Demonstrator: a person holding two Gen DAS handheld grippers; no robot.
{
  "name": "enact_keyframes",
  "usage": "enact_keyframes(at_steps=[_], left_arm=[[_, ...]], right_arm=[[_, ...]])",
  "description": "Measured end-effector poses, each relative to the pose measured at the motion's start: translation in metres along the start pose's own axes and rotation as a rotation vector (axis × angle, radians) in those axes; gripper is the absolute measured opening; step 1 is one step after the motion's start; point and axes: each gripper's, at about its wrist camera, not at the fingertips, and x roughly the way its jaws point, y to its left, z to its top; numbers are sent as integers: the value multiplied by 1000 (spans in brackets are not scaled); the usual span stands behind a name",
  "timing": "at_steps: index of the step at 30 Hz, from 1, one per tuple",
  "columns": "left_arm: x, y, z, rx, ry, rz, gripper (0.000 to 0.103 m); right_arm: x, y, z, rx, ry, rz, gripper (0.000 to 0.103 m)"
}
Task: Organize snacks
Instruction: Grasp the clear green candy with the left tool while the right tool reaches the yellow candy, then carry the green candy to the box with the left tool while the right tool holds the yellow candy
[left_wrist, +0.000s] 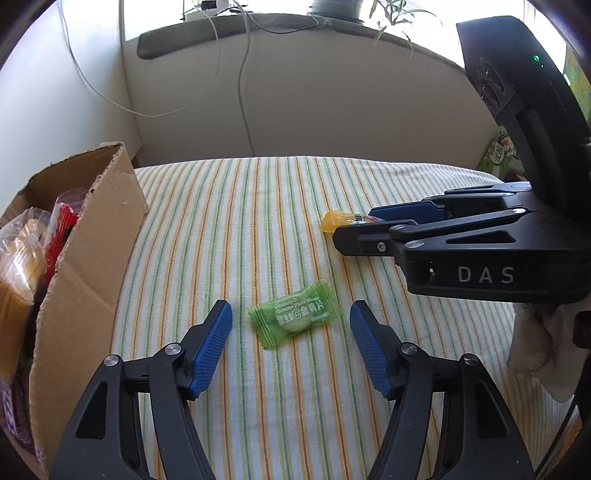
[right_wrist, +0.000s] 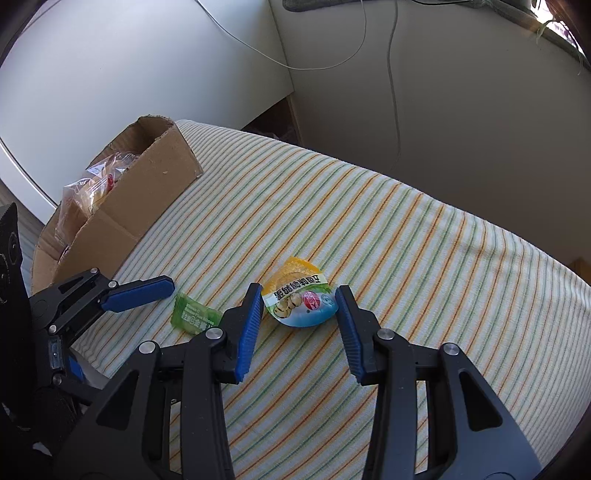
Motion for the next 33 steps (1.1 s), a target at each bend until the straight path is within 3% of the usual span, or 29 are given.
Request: enact_keyframes(at_steps=[7,9,11,26,33], left_arm=[[-1,-9,0,-9,-21,12,27],[-4,-7,-1,-25,-24,-3,21],[-6,0,-1,-43,-24,-16,7],[-18,8,-4,-67,-74,-62,5],[-52,14,-7,-84,-138,-80,5]], right_arm=[[-6,1,-5,-12,-10,-18,42],[-7,1,-6,-10,-14,-17,42],[-12,1,-8,-8,-19,-18,42],[-41,8,-18,-17,-85,-45,39],[-71,32,-20,-49,-136,-29,39]])
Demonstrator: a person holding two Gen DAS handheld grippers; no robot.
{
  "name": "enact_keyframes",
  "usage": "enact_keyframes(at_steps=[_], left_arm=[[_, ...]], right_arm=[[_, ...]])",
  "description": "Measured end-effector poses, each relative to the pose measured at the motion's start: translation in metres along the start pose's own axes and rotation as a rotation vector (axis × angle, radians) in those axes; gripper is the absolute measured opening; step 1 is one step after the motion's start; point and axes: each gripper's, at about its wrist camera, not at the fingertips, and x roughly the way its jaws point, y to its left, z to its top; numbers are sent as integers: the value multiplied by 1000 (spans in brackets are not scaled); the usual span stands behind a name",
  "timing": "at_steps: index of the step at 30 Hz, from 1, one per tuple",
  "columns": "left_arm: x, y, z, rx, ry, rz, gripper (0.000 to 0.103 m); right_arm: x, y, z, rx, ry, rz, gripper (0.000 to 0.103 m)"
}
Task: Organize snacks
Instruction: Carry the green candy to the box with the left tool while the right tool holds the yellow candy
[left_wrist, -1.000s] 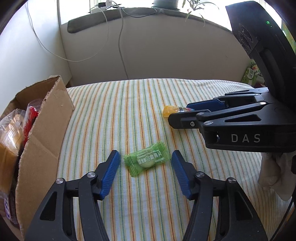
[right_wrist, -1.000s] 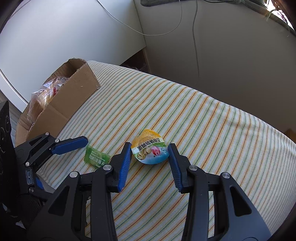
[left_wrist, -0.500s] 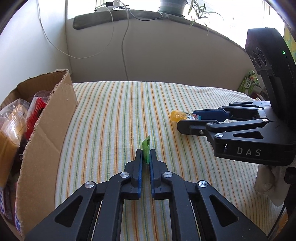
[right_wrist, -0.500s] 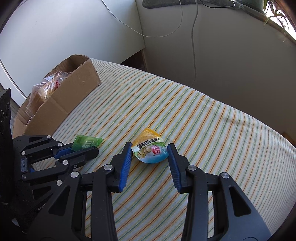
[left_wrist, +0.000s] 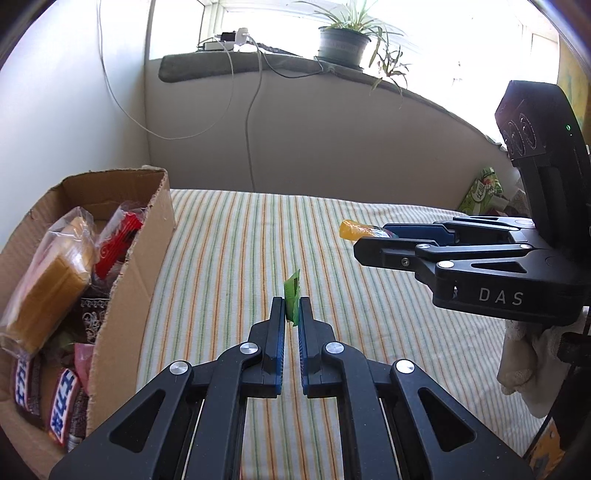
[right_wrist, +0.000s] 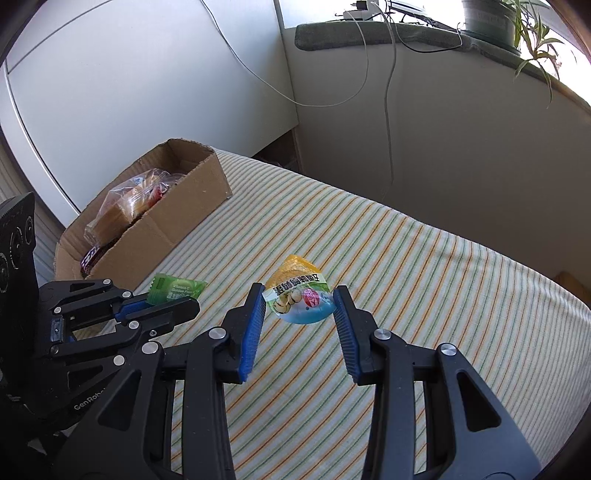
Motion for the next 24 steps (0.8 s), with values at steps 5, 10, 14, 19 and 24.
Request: enact_keyframes(at_steps=[5,10,14,19,24], left_arm=[[-26,9,-1,-7,-45,17,5],[-54,28,-7,-26,-86,50,5],[-72,43,-13,-42,-106,85,5],[-91,68,-22,-66,-124,132,5],[-105,93,-32,-85,-128,182,5]], right_arm=[[-16,30,5,-43,-31,17,39],[-23,60,7,-83,-46,37,39],[-27,85,8,-118,-54,48,39],[-28,114,11,-162,-61,74,39],[-20,144,14,-208,-54,99,39]])
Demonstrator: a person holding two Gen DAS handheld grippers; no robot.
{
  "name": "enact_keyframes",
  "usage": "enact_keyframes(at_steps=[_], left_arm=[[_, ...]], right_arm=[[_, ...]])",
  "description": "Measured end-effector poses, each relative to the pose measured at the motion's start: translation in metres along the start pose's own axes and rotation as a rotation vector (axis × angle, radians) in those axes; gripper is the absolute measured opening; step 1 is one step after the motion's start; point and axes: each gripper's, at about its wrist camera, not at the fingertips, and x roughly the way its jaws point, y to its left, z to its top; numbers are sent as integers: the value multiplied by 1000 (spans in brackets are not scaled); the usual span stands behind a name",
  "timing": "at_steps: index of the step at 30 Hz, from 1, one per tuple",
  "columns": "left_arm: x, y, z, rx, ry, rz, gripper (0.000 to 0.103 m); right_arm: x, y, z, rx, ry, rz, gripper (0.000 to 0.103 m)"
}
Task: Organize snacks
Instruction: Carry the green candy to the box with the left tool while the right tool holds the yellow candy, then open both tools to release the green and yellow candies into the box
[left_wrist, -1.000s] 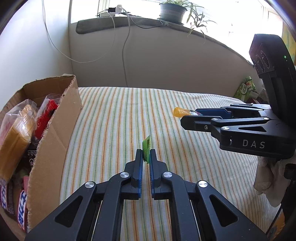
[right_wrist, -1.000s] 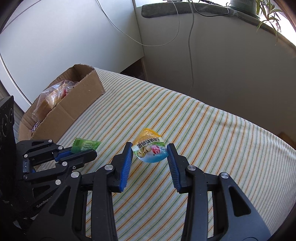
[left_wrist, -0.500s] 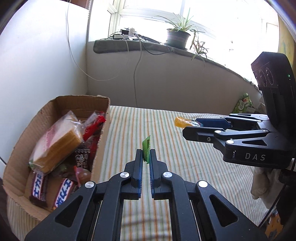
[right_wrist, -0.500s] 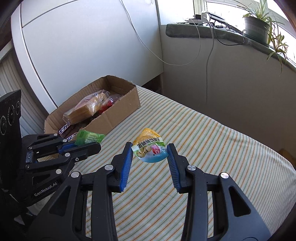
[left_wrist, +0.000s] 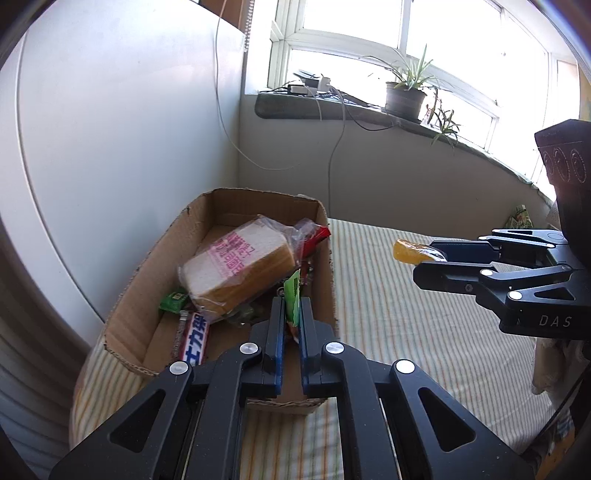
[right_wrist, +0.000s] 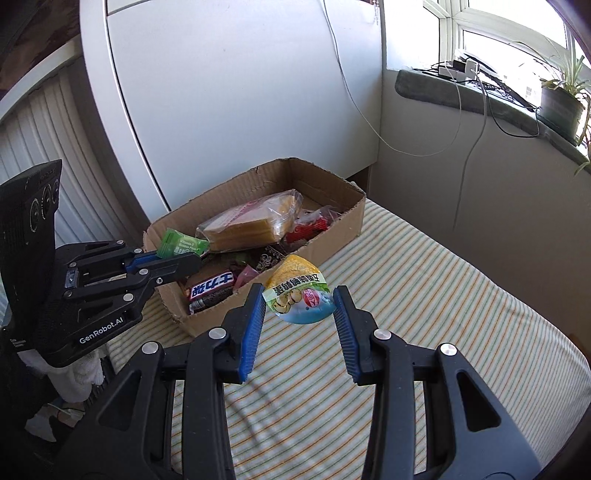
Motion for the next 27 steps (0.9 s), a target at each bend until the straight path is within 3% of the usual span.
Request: enact_keyframes(at_steps=[14,27], left_arm=[[-5,45,-4,-60,-7,68,5],[-5,52,-3,-59,-9,78,7]], right_arm=[[43,63,16,-91,51,60,39],[63,71,24,-96,77,55,44]])
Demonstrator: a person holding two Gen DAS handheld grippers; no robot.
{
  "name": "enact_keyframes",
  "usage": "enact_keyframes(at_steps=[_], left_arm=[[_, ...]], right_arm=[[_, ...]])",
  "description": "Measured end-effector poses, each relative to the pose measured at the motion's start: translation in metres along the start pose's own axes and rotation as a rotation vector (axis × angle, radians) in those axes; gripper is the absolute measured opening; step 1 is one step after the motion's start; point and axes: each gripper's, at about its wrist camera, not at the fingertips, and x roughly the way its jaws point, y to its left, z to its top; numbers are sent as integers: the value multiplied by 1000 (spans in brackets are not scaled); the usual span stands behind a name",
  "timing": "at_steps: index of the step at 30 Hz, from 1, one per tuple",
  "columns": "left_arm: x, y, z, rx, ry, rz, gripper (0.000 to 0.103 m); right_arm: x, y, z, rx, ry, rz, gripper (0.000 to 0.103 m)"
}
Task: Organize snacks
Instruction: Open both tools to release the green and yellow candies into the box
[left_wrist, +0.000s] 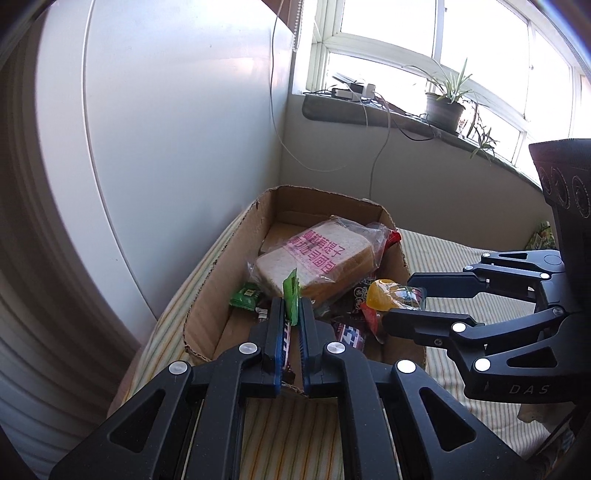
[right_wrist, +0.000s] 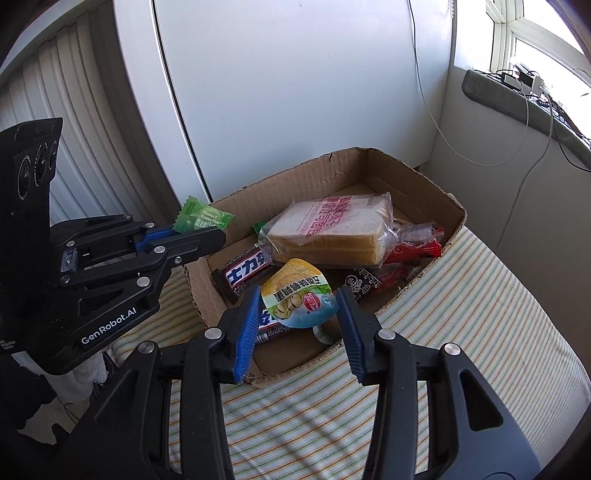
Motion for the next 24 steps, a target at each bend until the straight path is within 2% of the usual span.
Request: enact_keyframes(at_steps=[9,10,13,15,18,20,21,23,24], left_arm=[[-2,2,0,0,-3,14,15],[-2,2,1,0,-2,16,15],[-2,2,1,1,-3,22,18],[-2,2,1,0,-3,26,21],[-2,3,1,-5,-6,27,31],[-2,3,2,-3,-7,27,43],[-2,3,2,-3,-8,28,46],[-2,3,2,-6,-12,35,60],[-2,3,3,-9,-14,38,63]], right_arm=[[2,3,6,-14,-5,-12,46],[2,3,6,-15,-5,-13,48],[1,4,6,-20,-11,-28,64],[0,4,6,-22,-15,-30,66],[-1,3,5,-23,-17,-39,68],[-2,2,4,-24,-20,-49,76],[-2,1,3,-24,-21,-54,77],[-4,-1,2,-19,-23,-57,78],[-5,-2,2,-18,-23,-59,78]])
